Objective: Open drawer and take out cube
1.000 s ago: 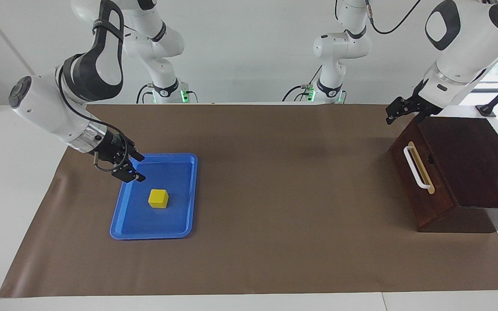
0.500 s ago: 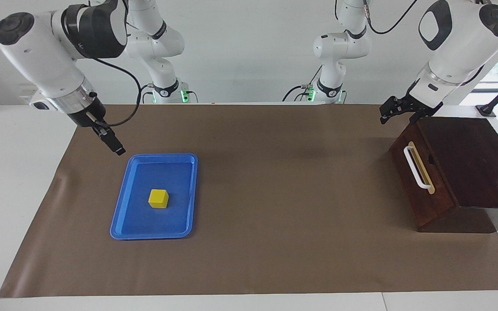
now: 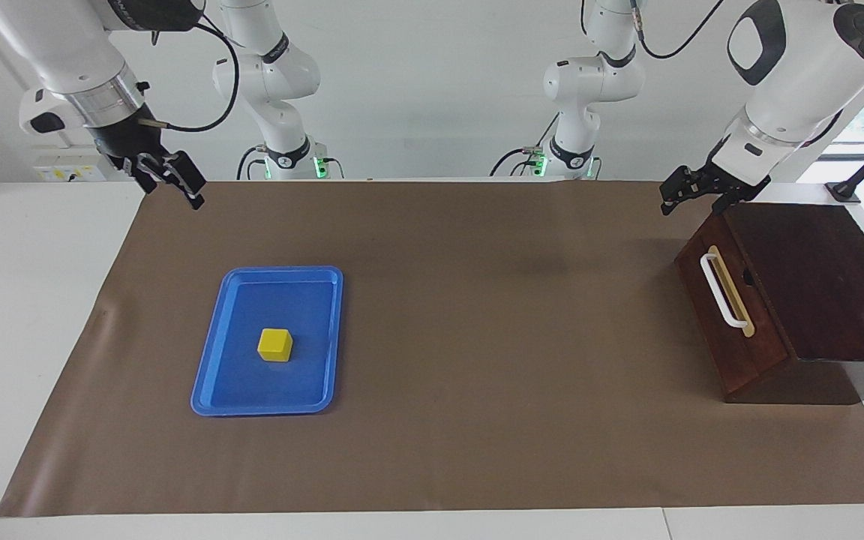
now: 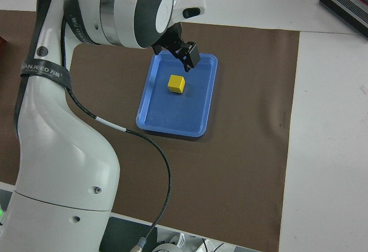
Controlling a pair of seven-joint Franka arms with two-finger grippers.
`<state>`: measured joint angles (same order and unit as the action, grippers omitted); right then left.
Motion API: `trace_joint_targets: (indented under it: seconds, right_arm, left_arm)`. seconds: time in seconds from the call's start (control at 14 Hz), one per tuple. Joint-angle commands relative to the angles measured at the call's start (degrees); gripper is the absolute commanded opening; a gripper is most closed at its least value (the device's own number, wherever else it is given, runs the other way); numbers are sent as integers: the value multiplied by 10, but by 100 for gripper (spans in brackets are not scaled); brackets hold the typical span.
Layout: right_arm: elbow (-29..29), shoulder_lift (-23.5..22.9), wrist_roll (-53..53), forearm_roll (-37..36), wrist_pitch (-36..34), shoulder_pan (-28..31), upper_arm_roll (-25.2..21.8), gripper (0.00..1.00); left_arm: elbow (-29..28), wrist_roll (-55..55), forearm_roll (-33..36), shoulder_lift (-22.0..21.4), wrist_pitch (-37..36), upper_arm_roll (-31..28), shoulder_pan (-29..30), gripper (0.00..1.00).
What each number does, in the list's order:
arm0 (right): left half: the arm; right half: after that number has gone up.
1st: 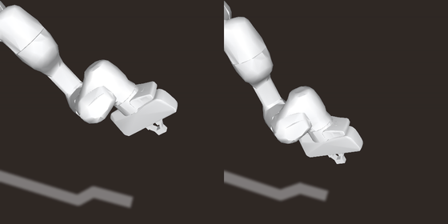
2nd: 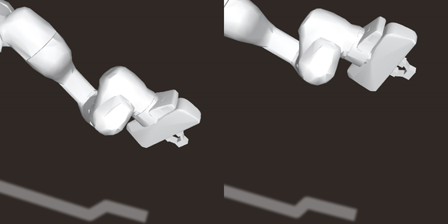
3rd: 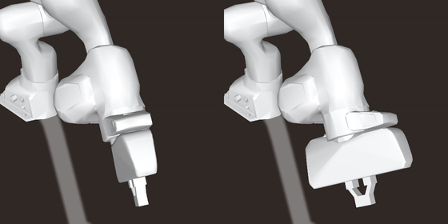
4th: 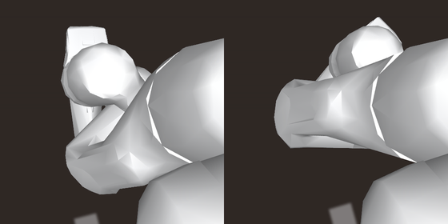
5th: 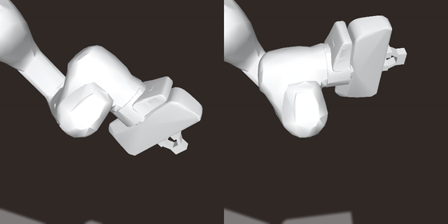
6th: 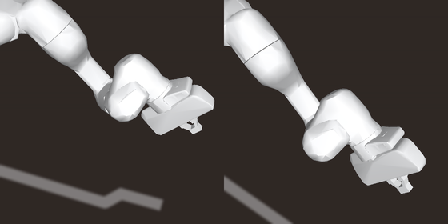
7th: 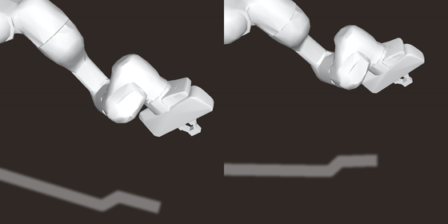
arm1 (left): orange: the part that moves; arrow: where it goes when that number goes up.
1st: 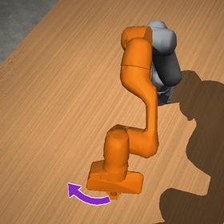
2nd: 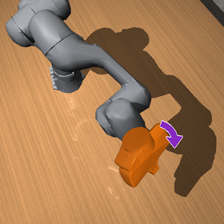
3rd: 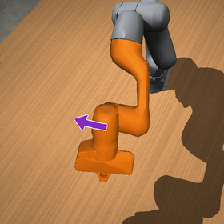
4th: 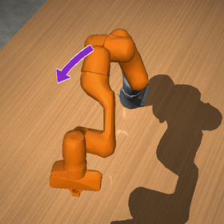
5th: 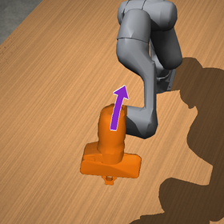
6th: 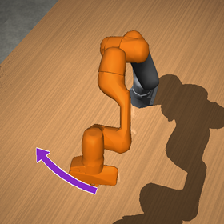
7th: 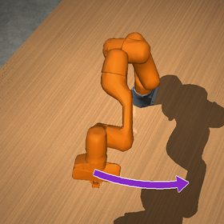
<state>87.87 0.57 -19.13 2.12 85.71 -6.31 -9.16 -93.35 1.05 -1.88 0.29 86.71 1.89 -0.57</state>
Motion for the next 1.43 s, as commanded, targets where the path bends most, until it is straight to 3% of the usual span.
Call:
trace_joint_targets:
  seconds: [0.0,0.21,0.43,1.36]
  right_arm:
    - [13,11,32,-14,0,-1,5,100]
    - [25,21,44,-14,-17,-2,5,100]
    - [55,31,125,-13,29,0,5,100]
    - [65,34,174,-23,30,5,3,100]
  left_arm:
    - [5,0,-4,-3,1,-8,-6,100]
    - [3,1,-3,-6,2,-7,1,100]
    - [3,1,-3,-6,0,-8,1,100]
    - [2,1,1,-6,28,-11,-3,100]
